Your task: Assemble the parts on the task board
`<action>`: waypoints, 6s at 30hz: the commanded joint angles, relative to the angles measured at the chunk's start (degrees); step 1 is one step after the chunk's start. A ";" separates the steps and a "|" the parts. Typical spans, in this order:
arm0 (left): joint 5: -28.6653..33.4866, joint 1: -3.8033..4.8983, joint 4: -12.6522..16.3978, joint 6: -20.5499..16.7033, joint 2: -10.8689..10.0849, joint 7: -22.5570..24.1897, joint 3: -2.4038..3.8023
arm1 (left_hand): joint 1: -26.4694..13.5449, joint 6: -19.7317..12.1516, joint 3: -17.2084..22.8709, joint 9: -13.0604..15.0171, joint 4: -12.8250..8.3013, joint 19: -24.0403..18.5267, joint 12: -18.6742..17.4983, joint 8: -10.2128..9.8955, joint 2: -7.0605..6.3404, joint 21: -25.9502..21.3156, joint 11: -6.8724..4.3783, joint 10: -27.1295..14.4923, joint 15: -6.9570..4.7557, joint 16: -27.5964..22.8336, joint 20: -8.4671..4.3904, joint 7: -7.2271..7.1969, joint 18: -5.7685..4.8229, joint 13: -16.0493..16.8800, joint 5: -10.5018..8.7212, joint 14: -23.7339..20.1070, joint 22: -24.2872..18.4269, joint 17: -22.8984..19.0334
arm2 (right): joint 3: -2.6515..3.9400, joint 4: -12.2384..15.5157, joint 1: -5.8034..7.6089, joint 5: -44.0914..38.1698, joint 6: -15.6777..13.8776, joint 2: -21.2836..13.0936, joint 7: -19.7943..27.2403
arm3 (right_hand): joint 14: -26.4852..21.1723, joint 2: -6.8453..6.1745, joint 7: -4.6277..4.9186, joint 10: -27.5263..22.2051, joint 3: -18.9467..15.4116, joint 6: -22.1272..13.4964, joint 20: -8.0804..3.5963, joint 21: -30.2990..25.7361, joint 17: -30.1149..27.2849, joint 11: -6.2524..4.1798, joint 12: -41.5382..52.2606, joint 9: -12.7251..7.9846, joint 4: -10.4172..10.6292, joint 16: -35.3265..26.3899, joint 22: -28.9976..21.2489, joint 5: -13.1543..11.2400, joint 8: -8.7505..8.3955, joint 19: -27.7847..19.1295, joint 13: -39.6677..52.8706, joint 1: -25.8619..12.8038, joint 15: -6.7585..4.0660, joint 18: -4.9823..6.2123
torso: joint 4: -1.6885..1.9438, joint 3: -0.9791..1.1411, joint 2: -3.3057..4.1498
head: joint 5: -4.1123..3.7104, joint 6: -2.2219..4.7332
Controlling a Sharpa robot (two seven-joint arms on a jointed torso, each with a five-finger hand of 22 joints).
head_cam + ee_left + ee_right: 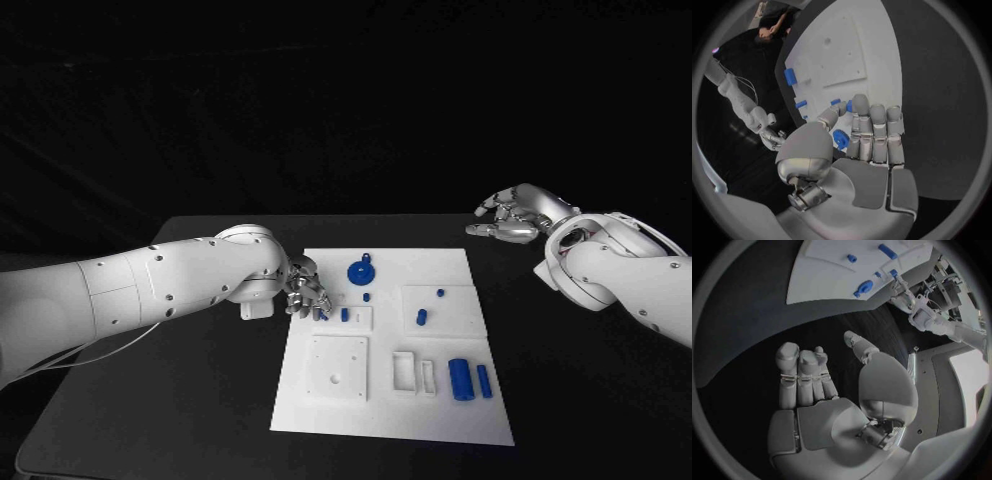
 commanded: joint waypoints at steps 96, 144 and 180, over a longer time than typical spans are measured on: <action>2.47 -0.08 -1.91 4.32 0.84 1.03 -0.32 | 1.88 0.12 3.50 0.41 -3.44 -0.32 0.45 0.59 0.66 0.82 -0.54 0.29 -0.25 0.90 -5.07 -0.17 -0.80 0.53 1.24 0.19 1.23 0.34 | 0.02 -0.02 -0.03 -0.15 0.84 0.10 0.50 | 0.38 0.22 0.41 -0.18 -0.06 -0.14 -0.24 -0.42 0.11 -0.14 0.45 -0.07 0.51 -0.32 0.46 0.22 0.25 0.08 -0.27 0.15 0.13 7.91 | -0.01 -0.03 0.01 | -0.32 -0.51; 0.01 0.02 -3.80 2.71 2.68 -0.89 -0.29 | 1.91 -0.36 3.35 0.87 -3.03 -0.23 0.70 0.59 0.88 1.48 -0.59 -0.15 -0.56 1.14 -5.25 -0.15 -0.73 0.96 -1.08 0.09 1.09 0.37 | 0.02 -0.02 -0.08 -0.14 0.92 0.31 0.52 | 0.39 0.23 0.41 -0.21 -0.09 -0.15 -0.23 -0.46 0.13 -0.13 0.50 -0.07 0.58 -0.35 0.48 0.24 0.25 0.09 -0.33 0.12 0.13 7.91 | 0.00 0.05 0.01 | -0.14 -0.74; -2.30 0.00 -3.69 0.16 2.18 -1.26 -0.33 | -0.87 -5.90 2.95 -0.96 5.31 -0.34 0.78 -6.77 -10.58 0.54 1.32 -1.10 -0.96 0.91 -5.67 2.11 -0.74 1.52 -22.77 -0.78 0.73 -0.23 | 0.02 0.03 -0.08 -0.08 0.82 0.02 0.60 | 0.37 0.20 0.42 -0.24 -0.10 -0.19 -0.22 -0.51 0.14 -0.13 0.51 -0.09 0.62 -0.38 0.50 0.27 0.23 0.08 -0.39 0.13 0.14 7.91 | -0.01 0.02 0.01 | -0.39 -0.52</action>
